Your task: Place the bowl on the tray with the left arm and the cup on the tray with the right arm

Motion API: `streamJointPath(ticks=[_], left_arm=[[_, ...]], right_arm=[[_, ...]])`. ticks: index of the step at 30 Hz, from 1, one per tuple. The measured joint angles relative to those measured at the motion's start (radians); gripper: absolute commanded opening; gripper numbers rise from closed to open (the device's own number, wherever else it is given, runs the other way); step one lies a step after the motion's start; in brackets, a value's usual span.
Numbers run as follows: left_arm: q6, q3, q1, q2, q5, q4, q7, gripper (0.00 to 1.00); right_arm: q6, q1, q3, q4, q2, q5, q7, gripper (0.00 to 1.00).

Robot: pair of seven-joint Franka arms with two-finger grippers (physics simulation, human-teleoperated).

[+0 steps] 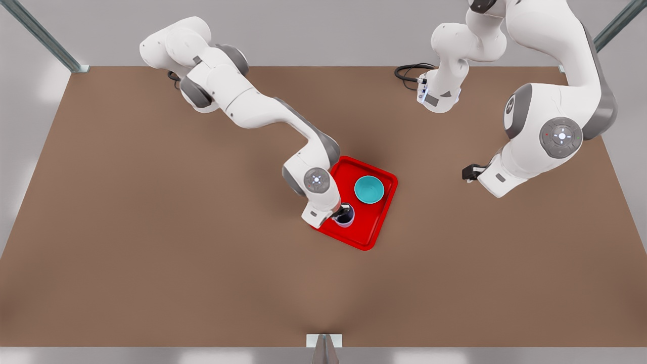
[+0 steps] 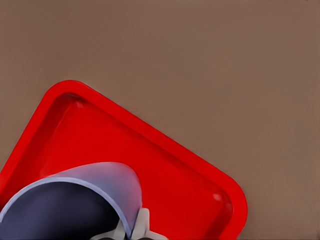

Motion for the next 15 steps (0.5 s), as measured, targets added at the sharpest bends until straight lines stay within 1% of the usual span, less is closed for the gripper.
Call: streamJointPath(ticks=[1,2,10,12,13,14,15], left_arm=[[0.0,0.0,-0.001,0.0,0.0,0.0,0.0,1.0],[0.0,-0.001,0.0,0.0,0.0,0.0,0.0,1.0],[0.0,-0.001,0.0,0.0,0.0,0.0,0.0,1.0],[0.0,0.0,-0.001,0.0,0.0,0.0,0.0,1.0],[0.0,-0.001,0.0,0.003,0.0,0.0,0.0,1.0],[0.0,-0.001,0.0,0.003,0.0,0.0,0.0,1.0],[0.0,0.0,-0.001,0.003,0.0,0.0,0.0,1.0]], right_arm=[[-0.008,0.004,0.0,-0.001,0.0,-0.001,0.001,0.73],[-0.01,0.009,0.0,-0.002,0.0,-0.007,0.003,1.0],[-0.011,0.009,-0.001,0.001,-0.003,-0.006,0.003,1.0],[-0.063,0.007,-0.001,0.004,-0.018,-0.004,0.004,1.0],[-0.086,-0.02,-0.002,0.001,-0.058,-0.003,0.004,1.0],[-0.18,-0.106,-0.002,-0.024,-0.153,-0.004,-0.011,1.0],[-0.225,-0.208,-0.002,-0.118,-0.284,-0.006,-0.019,1.0]])
